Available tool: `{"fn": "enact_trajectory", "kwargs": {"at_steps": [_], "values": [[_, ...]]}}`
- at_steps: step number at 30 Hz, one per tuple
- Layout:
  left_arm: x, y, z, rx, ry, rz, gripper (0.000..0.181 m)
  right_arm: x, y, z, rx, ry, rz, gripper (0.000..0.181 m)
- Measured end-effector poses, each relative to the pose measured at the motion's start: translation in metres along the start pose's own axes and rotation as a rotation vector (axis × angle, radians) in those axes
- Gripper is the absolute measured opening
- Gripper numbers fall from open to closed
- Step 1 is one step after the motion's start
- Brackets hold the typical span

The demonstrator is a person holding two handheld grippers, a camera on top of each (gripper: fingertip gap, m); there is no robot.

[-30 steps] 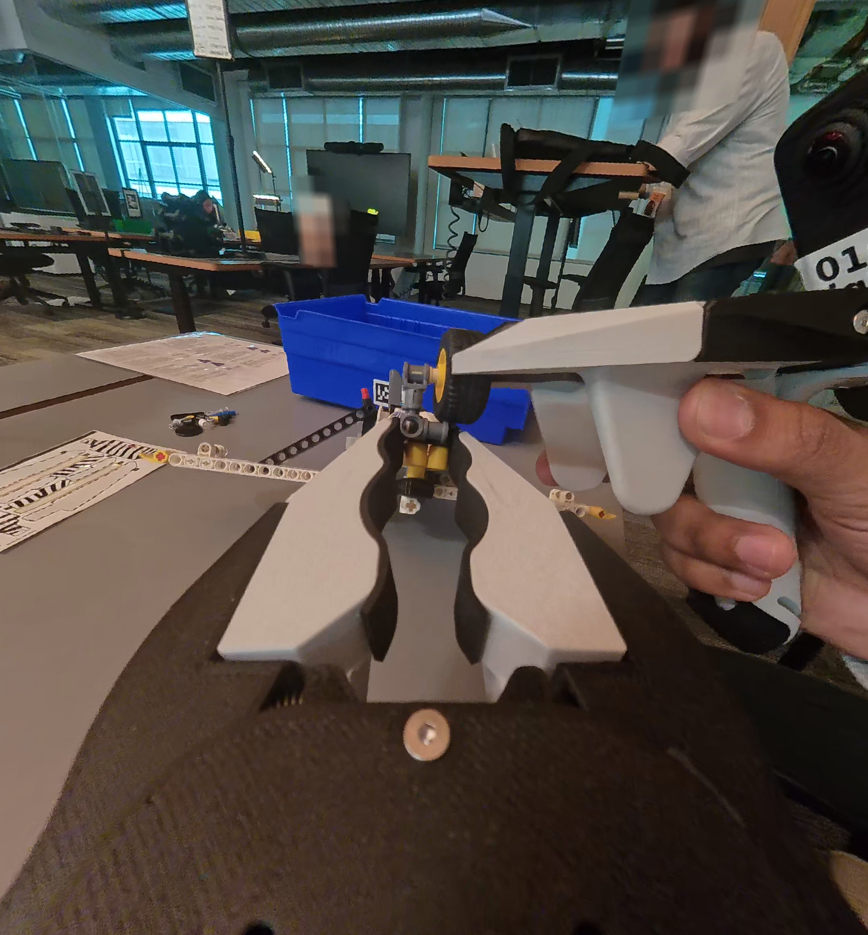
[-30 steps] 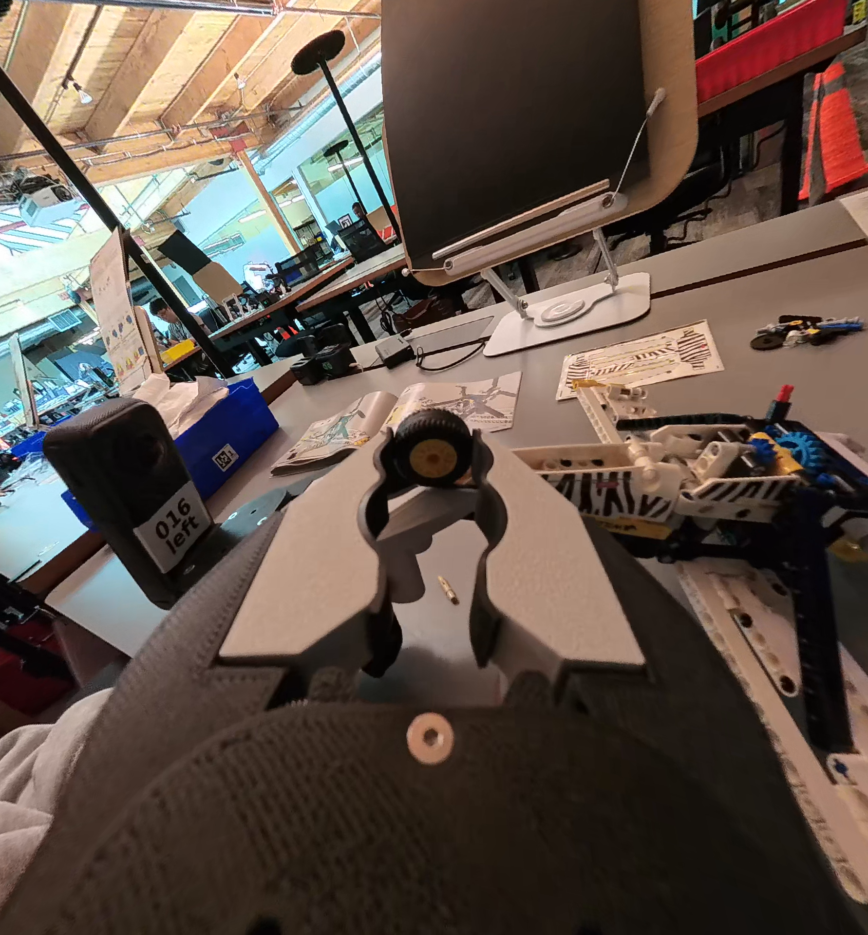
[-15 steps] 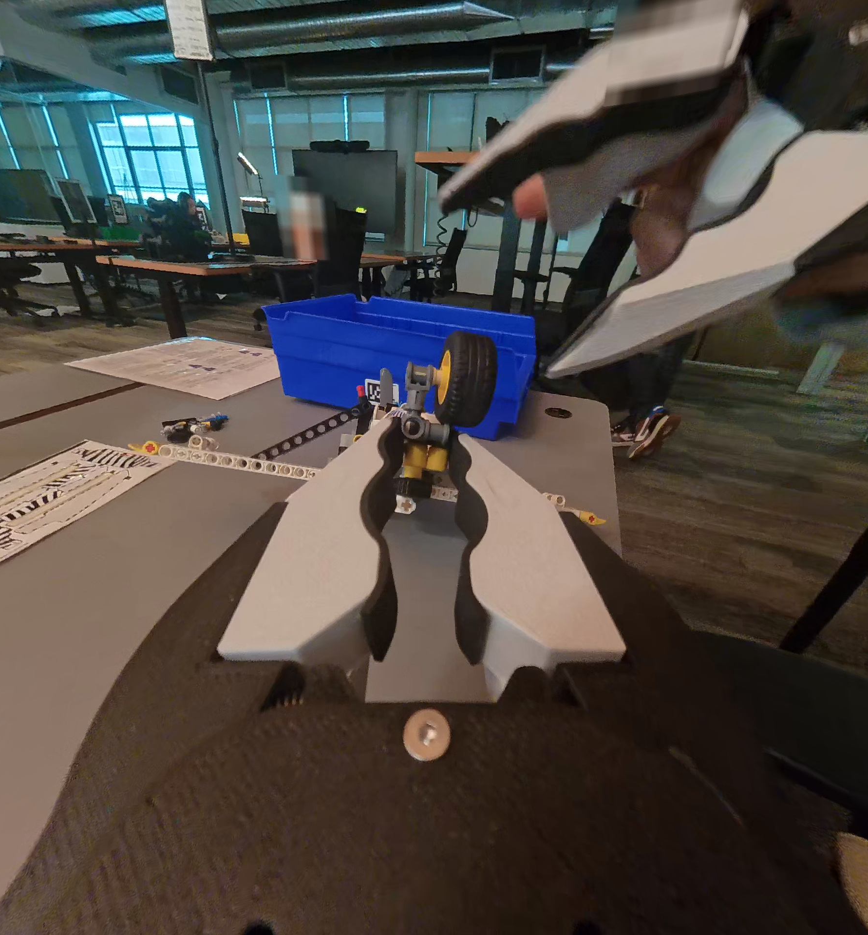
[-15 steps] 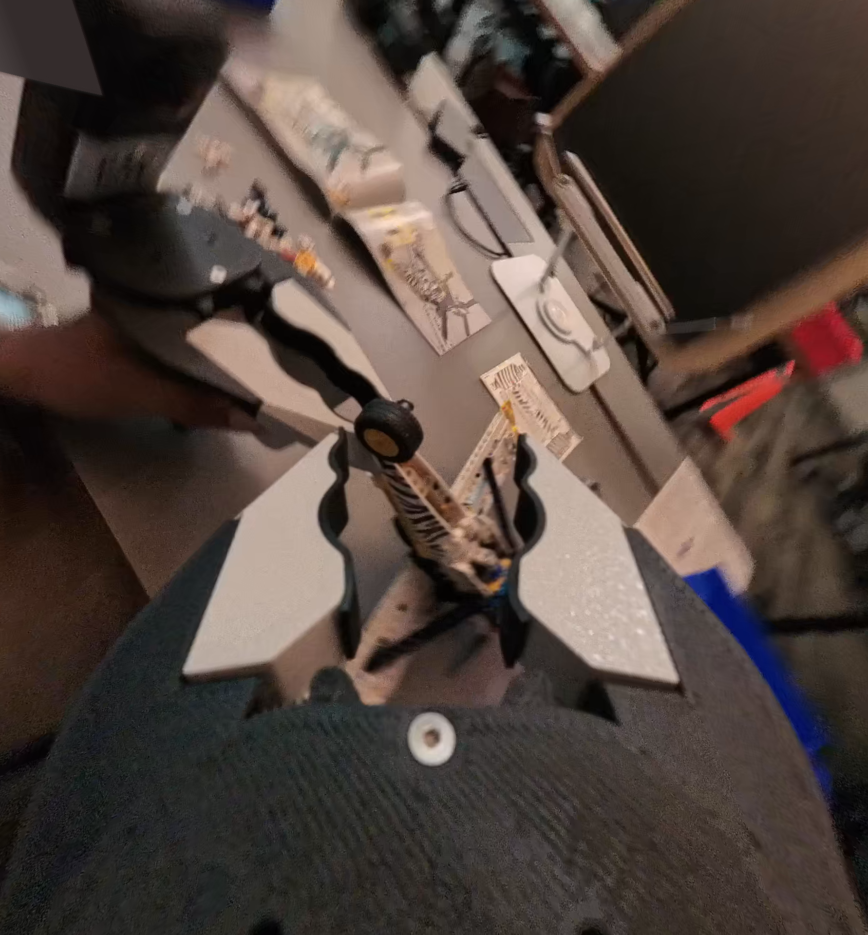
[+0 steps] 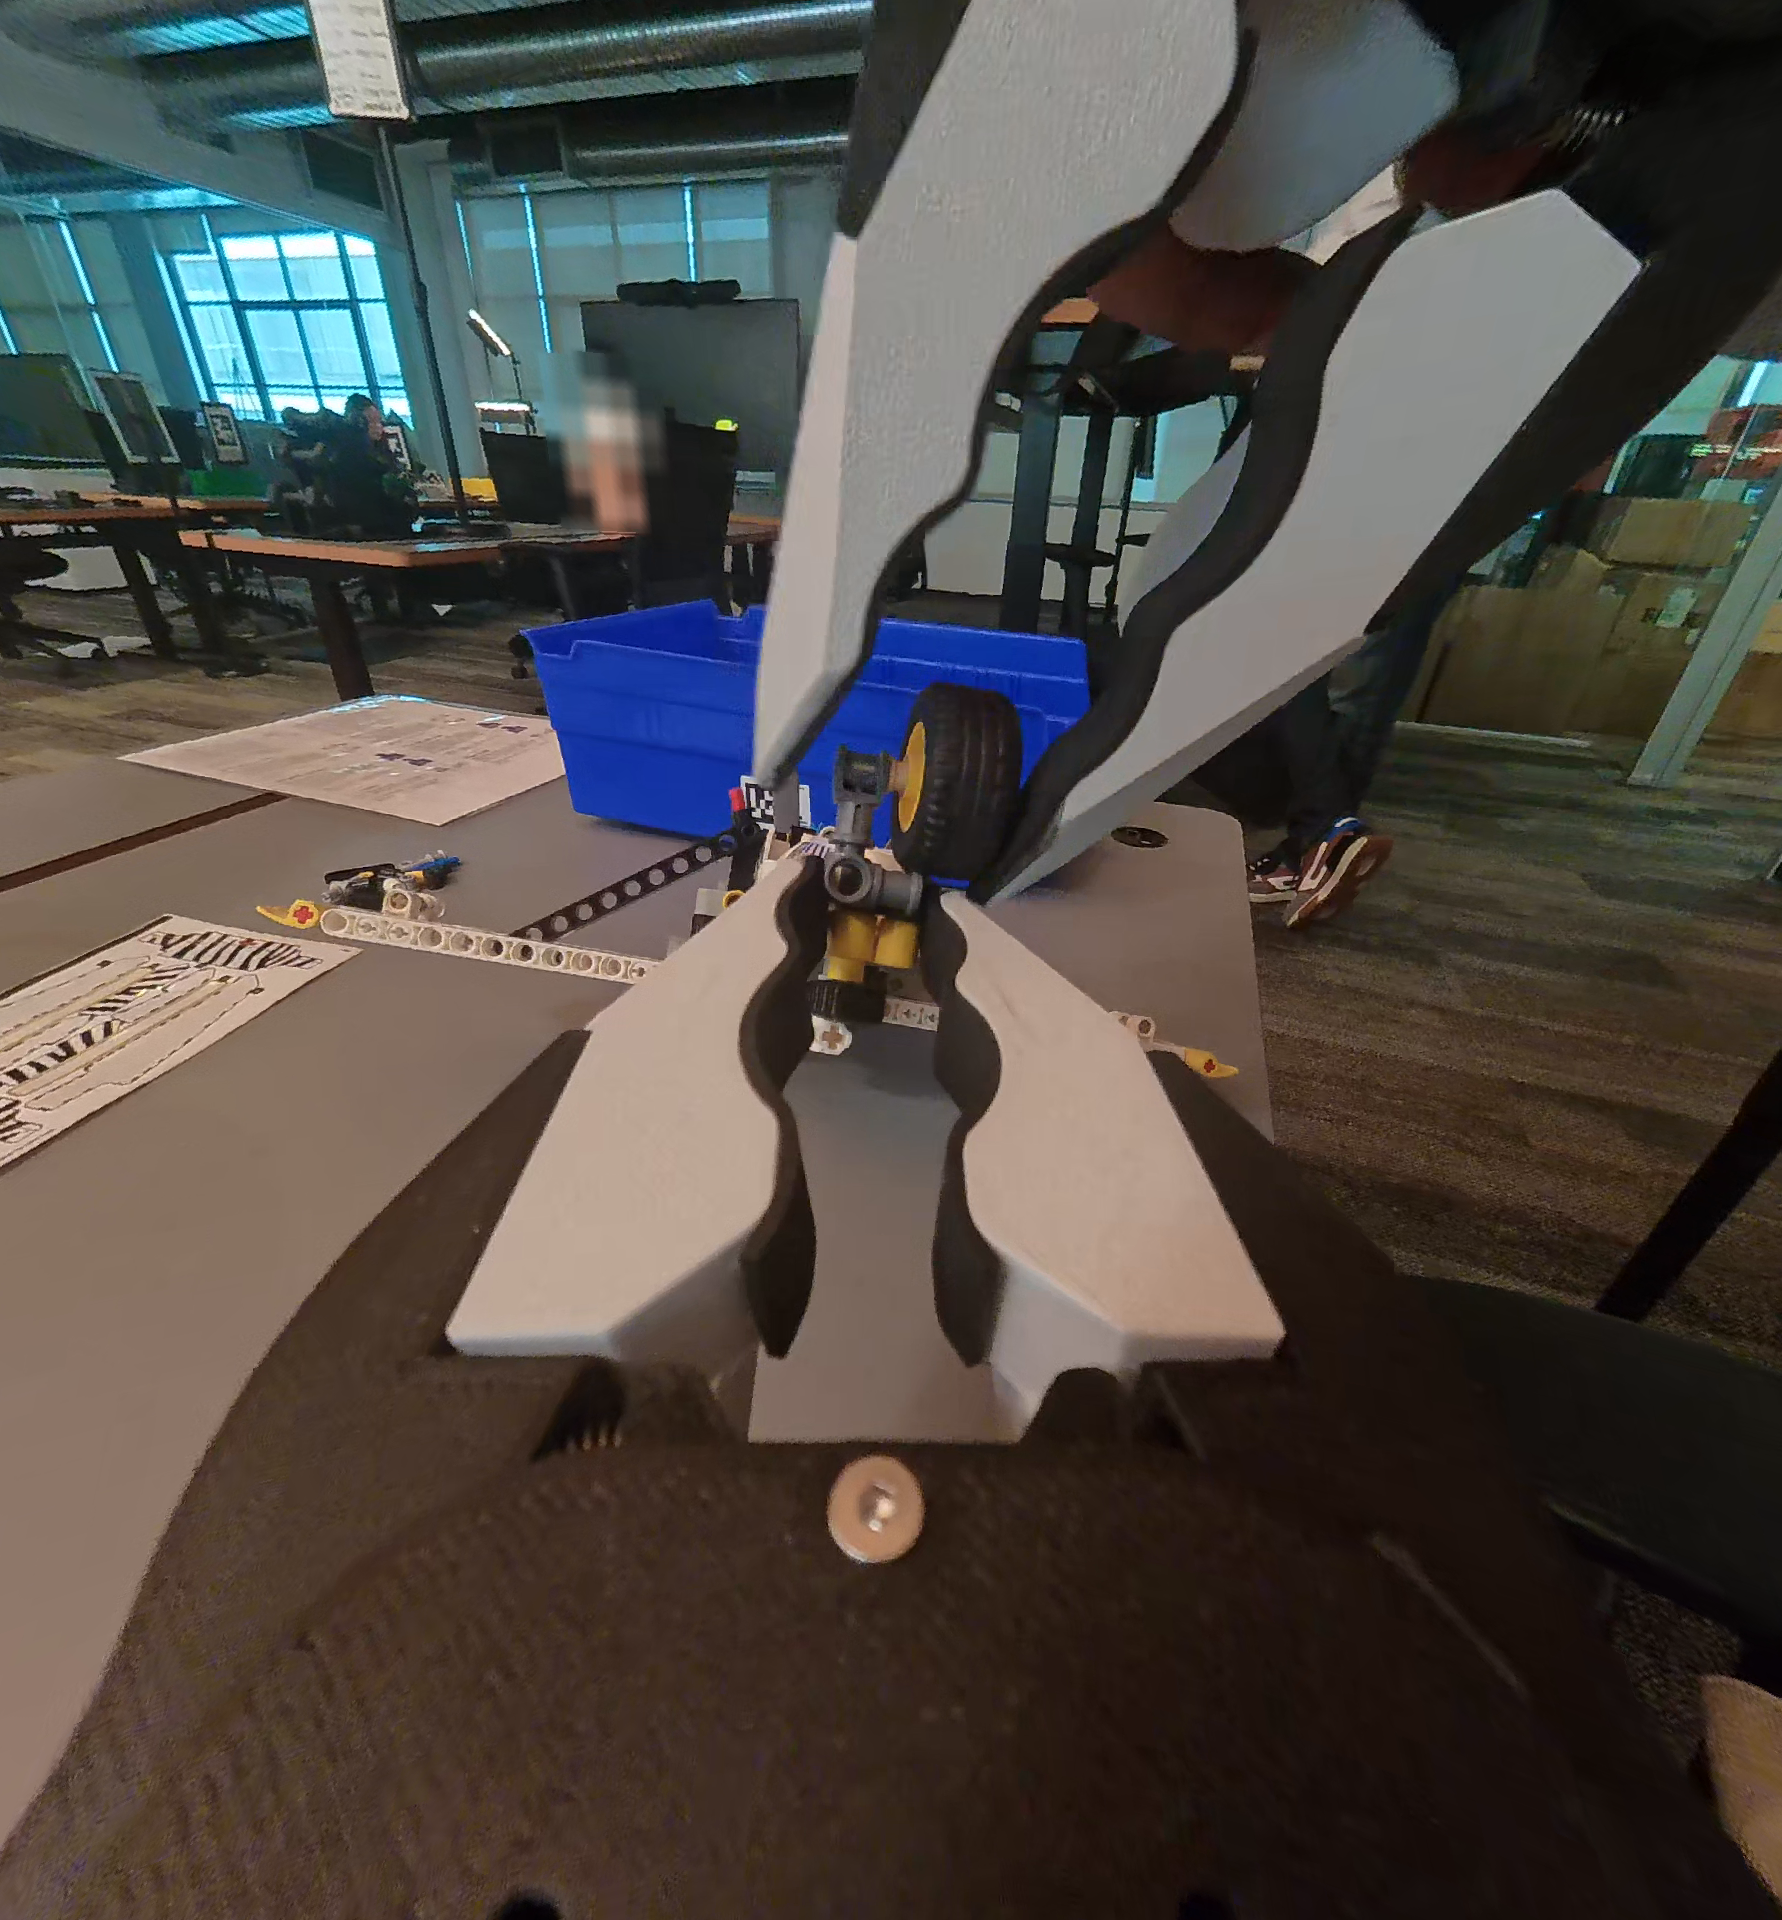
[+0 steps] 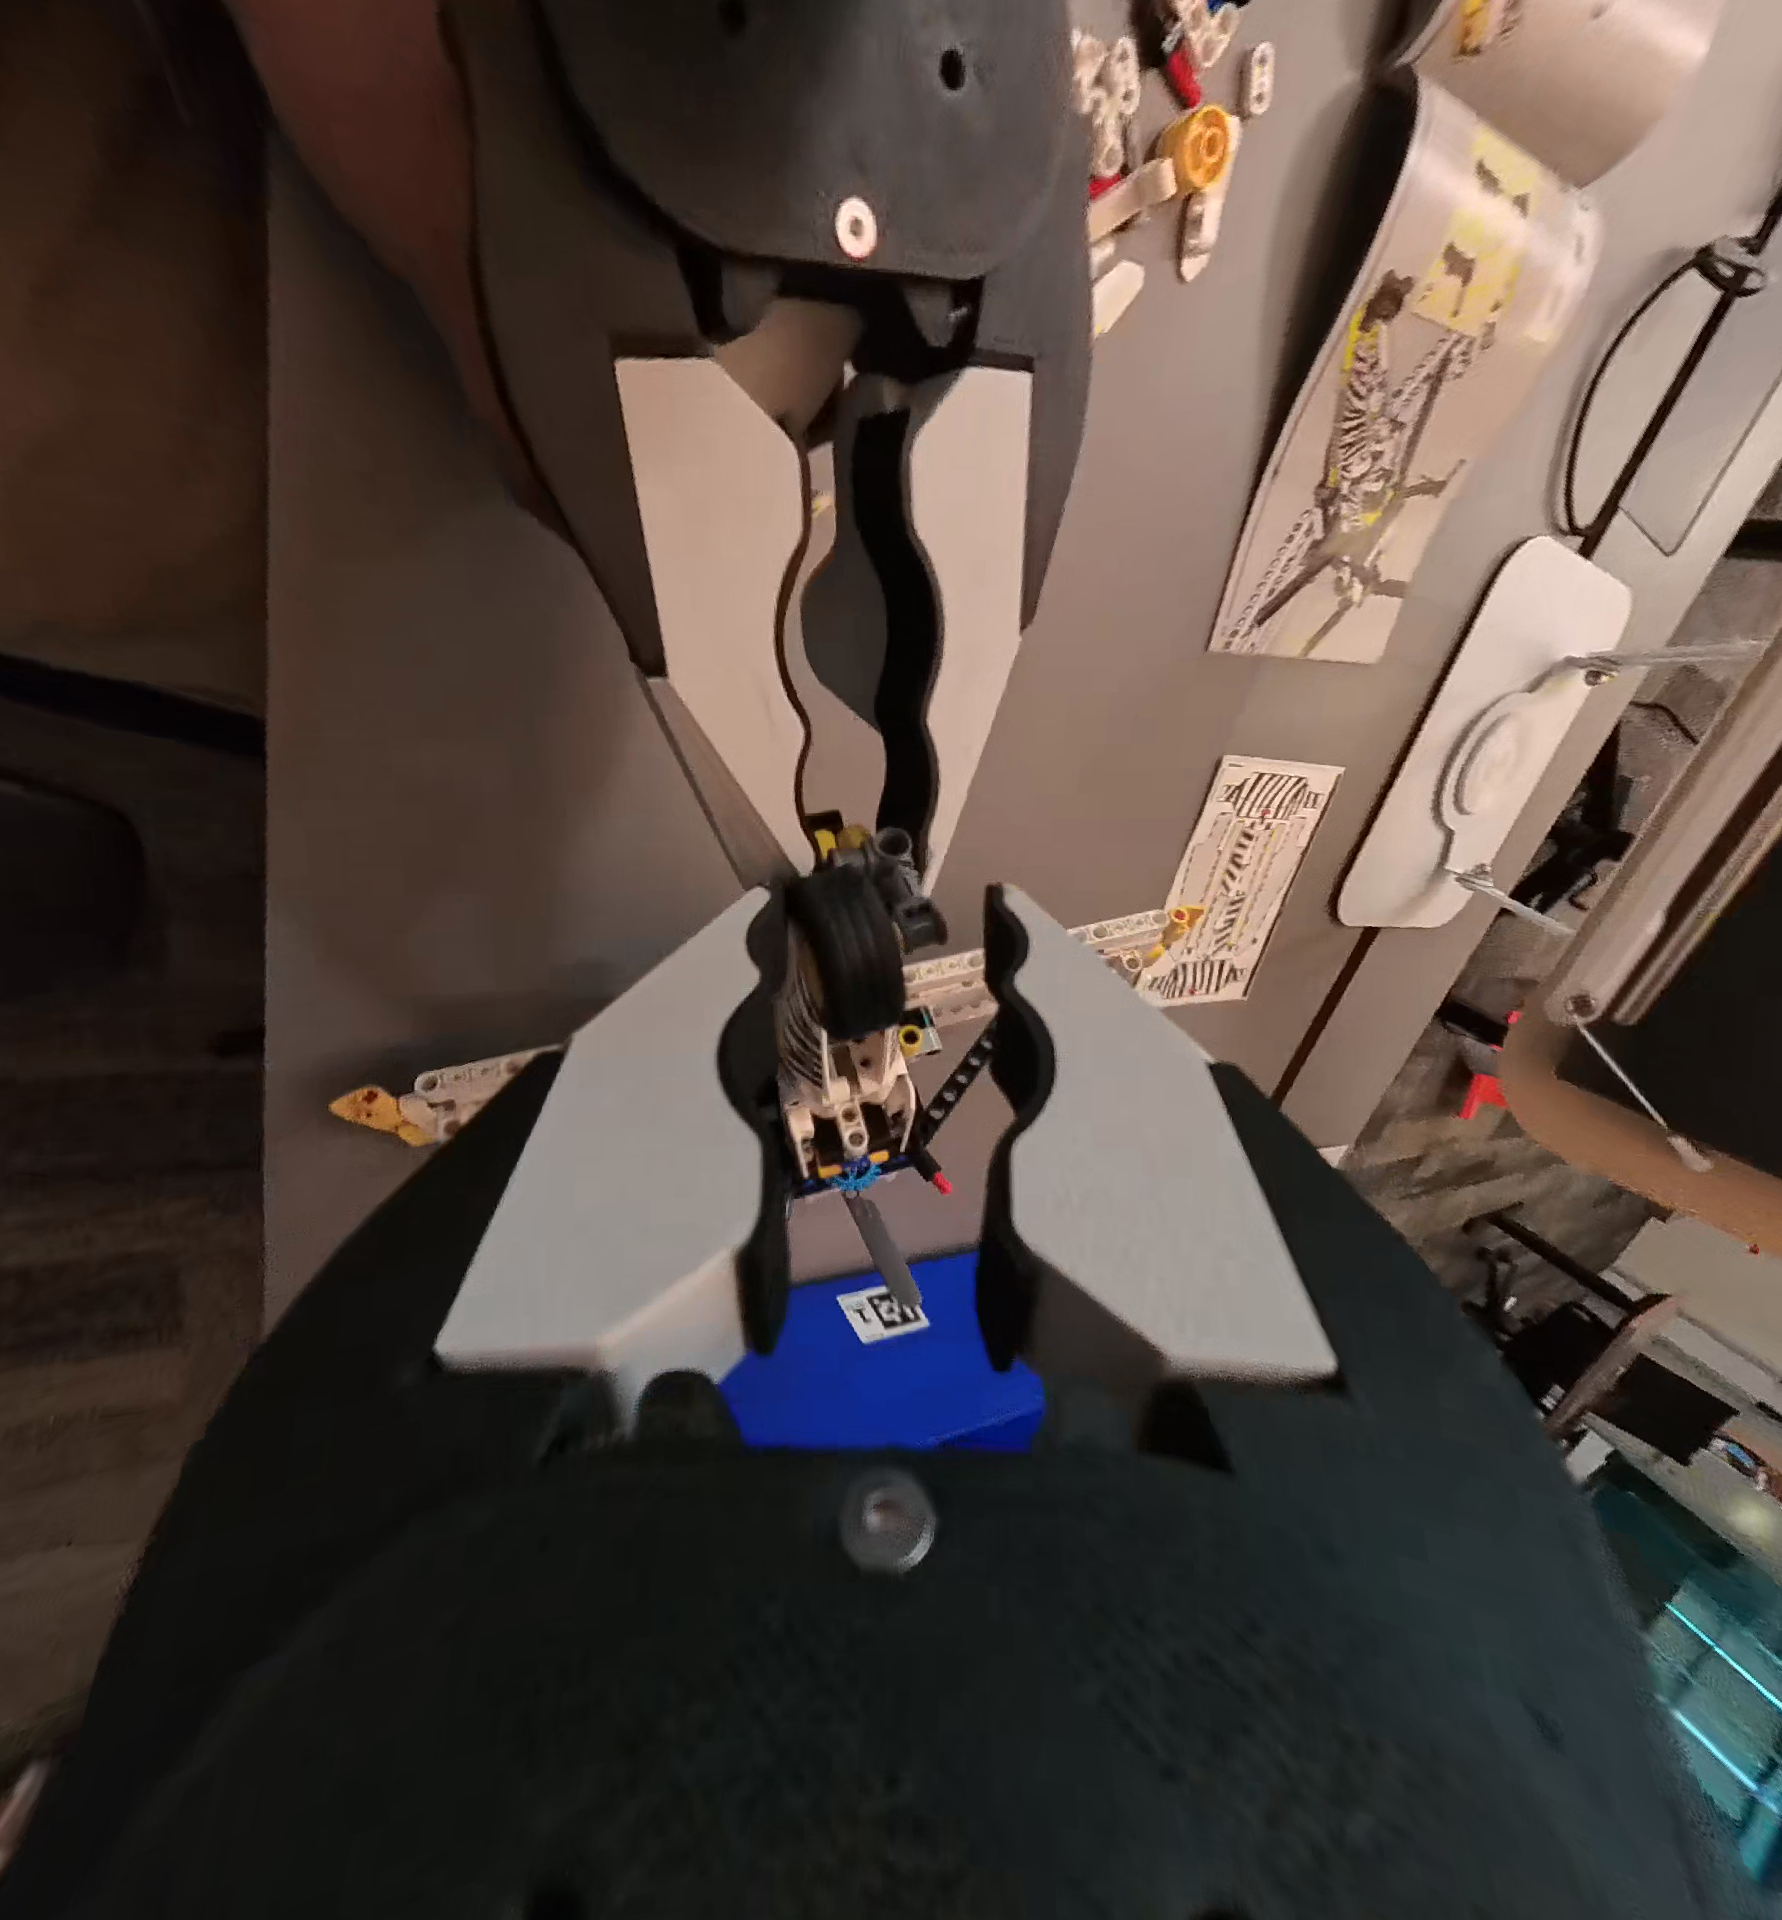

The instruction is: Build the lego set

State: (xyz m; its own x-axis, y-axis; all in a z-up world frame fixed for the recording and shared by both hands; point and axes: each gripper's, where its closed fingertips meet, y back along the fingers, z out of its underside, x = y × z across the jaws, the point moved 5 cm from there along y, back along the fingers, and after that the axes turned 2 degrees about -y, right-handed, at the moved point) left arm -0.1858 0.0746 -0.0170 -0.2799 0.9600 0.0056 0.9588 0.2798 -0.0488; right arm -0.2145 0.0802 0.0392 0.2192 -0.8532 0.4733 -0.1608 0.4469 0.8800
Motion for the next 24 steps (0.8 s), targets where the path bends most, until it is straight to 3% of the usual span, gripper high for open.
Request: {"fn": "enact_trajectory", "kwargs": {"at_steps": [10, 24], "values": [[-0.0002, -0.0001, 0.0006, -0.005, 0.002, 0.0, 0.015, -0.0023, -0.0038, 0.0002, -0.118, 0.088, -0.019, 0.03], [0.0004, -0.0009, 0.0022, -0.017, 0.008, 0.006, 0.015, -0.0017, -0.0059, 0.0002, -0.145, 0.084, -0.096, 0.027]]}}
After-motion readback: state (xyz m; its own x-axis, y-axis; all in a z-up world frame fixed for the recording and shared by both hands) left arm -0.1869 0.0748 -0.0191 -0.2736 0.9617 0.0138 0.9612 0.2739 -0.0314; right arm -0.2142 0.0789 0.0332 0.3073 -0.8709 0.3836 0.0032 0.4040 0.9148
